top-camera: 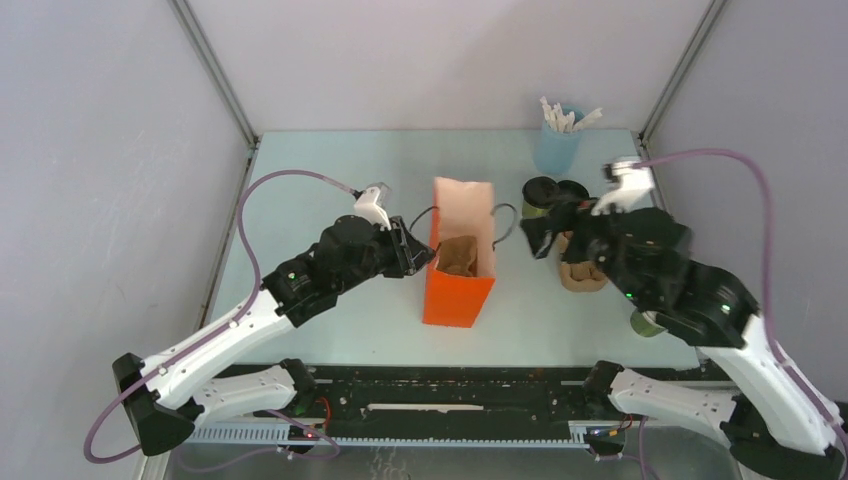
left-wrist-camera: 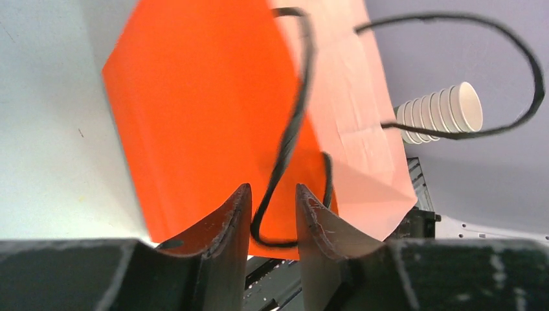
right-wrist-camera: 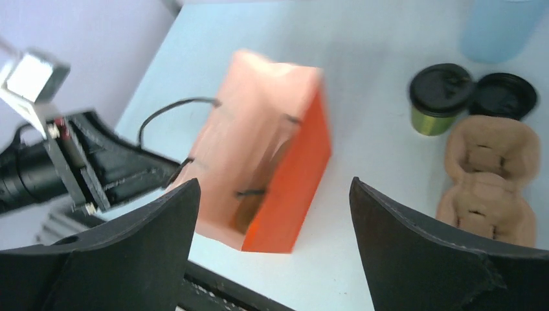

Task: Pack the takeout coffee

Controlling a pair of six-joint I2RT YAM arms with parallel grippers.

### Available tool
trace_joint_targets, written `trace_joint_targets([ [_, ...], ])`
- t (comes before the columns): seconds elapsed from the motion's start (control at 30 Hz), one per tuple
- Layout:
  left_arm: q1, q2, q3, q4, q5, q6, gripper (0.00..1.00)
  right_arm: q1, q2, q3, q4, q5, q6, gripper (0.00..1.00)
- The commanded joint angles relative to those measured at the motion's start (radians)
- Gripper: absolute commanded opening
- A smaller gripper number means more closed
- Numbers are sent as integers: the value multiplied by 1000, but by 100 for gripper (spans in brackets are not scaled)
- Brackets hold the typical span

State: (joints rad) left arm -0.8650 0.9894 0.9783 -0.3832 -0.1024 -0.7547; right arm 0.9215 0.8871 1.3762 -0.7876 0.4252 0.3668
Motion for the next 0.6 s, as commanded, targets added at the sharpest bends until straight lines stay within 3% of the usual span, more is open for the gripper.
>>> trace_joint_targets([
  [0.0,7,0,52,8,-11,32,35,-93,-66,45,-169,89,203,95],
  [0.13,8,-3,54,6,-15,32,35,-157,-62,15,-169,-42,316,96],
  [0.33,9,-10,59,-2,-19,32,37,-149,47,0,2,-208,290,94],
  [0.5,9,-40,82,-47,-50,44,49,-112,174,16,86,-202,201,93],
  [0.57,9,-59,94,-75,-79,56,57,-113,215,26,87,-195,181,84],
])
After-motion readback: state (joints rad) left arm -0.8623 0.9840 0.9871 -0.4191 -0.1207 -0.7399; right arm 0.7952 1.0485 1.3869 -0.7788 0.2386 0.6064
